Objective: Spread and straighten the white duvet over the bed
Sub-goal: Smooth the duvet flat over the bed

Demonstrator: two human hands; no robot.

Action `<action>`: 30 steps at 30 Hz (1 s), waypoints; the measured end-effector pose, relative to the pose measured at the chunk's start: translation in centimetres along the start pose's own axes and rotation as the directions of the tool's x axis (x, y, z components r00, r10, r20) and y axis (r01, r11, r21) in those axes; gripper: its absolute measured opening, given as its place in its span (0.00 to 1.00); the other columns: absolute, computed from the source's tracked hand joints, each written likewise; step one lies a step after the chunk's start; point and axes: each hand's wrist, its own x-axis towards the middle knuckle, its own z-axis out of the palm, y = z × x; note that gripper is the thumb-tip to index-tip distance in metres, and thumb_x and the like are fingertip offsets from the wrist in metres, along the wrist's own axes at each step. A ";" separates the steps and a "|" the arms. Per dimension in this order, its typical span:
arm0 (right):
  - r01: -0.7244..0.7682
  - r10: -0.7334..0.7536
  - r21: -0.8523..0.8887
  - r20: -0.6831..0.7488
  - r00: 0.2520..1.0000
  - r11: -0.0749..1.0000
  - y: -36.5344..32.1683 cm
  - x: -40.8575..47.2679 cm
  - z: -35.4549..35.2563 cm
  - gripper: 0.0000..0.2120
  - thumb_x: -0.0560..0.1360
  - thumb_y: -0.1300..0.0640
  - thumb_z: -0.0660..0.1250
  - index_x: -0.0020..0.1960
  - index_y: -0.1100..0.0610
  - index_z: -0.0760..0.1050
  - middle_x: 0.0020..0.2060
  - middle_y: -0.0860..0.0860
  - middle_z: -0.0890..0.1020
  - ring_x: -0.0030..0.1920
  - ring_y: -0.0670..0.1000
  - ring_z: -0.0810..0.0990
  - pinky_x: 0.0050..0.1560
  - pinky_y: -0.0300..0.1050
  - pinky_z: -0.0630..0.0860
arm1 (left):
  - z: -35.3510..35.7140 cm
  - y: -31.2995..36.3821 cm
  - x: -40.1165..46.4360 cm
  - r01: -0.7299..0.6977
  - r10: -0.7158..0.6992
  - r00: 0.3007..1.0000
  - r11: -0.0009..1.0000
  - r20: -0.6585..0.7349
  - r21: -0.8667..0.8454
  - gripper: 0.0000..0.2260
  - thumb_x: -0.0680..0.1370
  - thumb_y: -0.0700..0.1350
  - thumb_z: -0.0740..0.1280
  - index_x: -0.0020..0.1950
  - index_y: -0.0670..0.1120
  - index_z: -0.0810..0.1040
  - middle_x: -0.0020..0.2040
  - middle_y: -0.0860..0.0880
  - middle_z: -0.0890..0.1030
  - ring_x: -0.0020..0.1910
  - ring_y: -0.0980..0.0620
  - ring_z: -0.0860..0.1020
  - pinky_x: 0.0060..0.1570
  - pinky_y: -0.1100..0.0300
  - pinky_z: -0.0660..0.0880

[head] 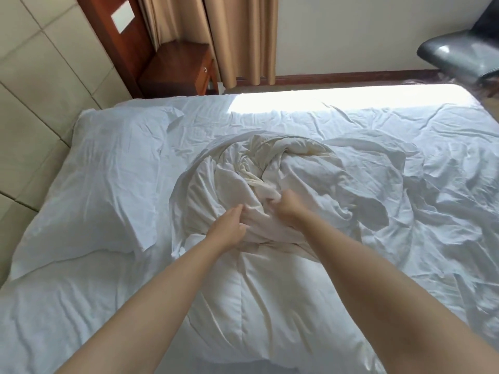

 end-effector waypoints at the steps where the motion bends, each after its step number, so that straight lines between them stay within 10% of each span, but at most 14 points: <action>1: 0.027 -0.010 0.135 -0.120 0.993 0.990 -0.8 -0.1 -1.3 0.12 0.76 0.51 0.60 0.48 0.60 0.74 0.45 0.55 0.79 0.49 0.56 0.78 0.43 0.46 0.69 | -0.3 -0.1 0.2 -0.011 0.010 1.000 0.999 0.018 0.035 0.28 0.77 0.41 0.56 0.78 0.46 0.55 0.74 0.44 0.64 0.70 0.44 0.67 0.67 0.54 0.65; 5: -0.076 0.312 0.448 -0.480 0.820 0.891 1.8 -1.0 -7.4 0.14 0.80 0.51 0.56 0.53 0.58 0.75 0.51 0.59 0.79 0.52 0.59 0.76 0.51 0.50 0.69 | -0.9 0.3 0.7 0.006 -0.022 0.992 0.991 0.121 0.131 0.32 0.78 0.44 0.58 0.79 0.51 0.48 0.75 0.42 0.59 0.72 0.41 0.64 0.68 0.52 0.64; 9: -0.581 0.641 0.380 -0.043 0.766 0.720 10.7 -3.6 -3.9 0.19 0.80 0.56 0.58 0.66 0.65 0.71 0.63 0.62 0.75 0.64 0.62 0.74 0.62 0.49 0.70 | 1.1 0.5 0.3 0.035 -0.084 0.965 0.980 0.249 0.195 0.28 0.79 0.48 0.57 0.78 0.52 0.52 0.73 0.39 0.62 0.71 0.40 0.64 0.69 0.50 0.63; 15: -0.355 0.418 0.313 -0.163 0.894 0.881 6.9 -4.1 -4.2 0.18 0.77 0.50 0.60 0.63 0.59 0.72 0.57 0.58 0.79 0.58 0.60 0.77 0.57 0.49 0.72 | 3.6 3.1 -2.3 -0.042 0.033 0.996 0.993 0.078 0.114 0.34 0.76 0.51 0.63 0.78 0.46 0.50 0.74 0.45 0.58 0.72 0.42 0.62 0.68 0.49 0.64; 19: -0.325 0.223 0.473 0.260 0.940 0.819 5.2 -6.0 -6.5 0.25 0.70 0.43 0.72 0.59 0.55 0.69 0.45 0.50 0.76 0.44 0.52 0.76 0.37 0.43 0.73 | 4.0 5.0 -5.3 -0.245 0.250 0.964 0.967 -0.089 0.064 0.26 0.74 0.52 0.67 0.69 0.49 0.62 0.67 0.48 0.60 0.58 0.44 0.74 0.49 0.54 0.70; 23: -0.546 0.306 0.388 0.529 0.792 0.743 8.0 -9.1 -5.8 0.16 0.74 0.56 0.68 0.61 0.51 0.71 0.52 0.47 0.76 0.51 0.49 0.76 0.48 0.37 0.71 | 3.7 5.0 -7.4 -0.255 0.253 0.967 0.965 0.039 0.058 0.17 0.77 0.58 0.63 0.57 0.48 0.76 0.61 0.49 0.69 0.59 0.47 0.73 0.56 0.55 0.69; 27: -0.214 0.235 0.629 0.052 0.971 0.747 8.0 -10.1 -6.2 0.09 0.79 0.61 0.58 0.57 0.56 0.74 0.46 0.53 0.77 0.45 0.53 0.77 0.42 0.43 0.70 | 4.4 4.8 -9.8 -0.324 0.275 0.923 0.933 0.268 0.157 0.37 0.72 0.64 0.67 0.76 0.51 0.60 0.77 0.50 0.57 0.75 0.50 0.58 0.71 0.54 0.61; 30: -0.118 0.329 0.724 -0.156 0.931 0.679 9.3 -9.5 -7.0 0.07 0.77 0.59 0.62 0.52 0.58 0.76 0.43 0.54 0.78 0.49 0.57 0.79 0.44 0.42 0.70 | 5.3 4.3 -11.4 -0.334 0.280 0.910 0.932 0.305 0.141 0.51 0.67 0.62 0.73 0.79 0.53 0.43 0.79 0.51 0.45 0.78 0.51 0.46 0.75 0.53 0.51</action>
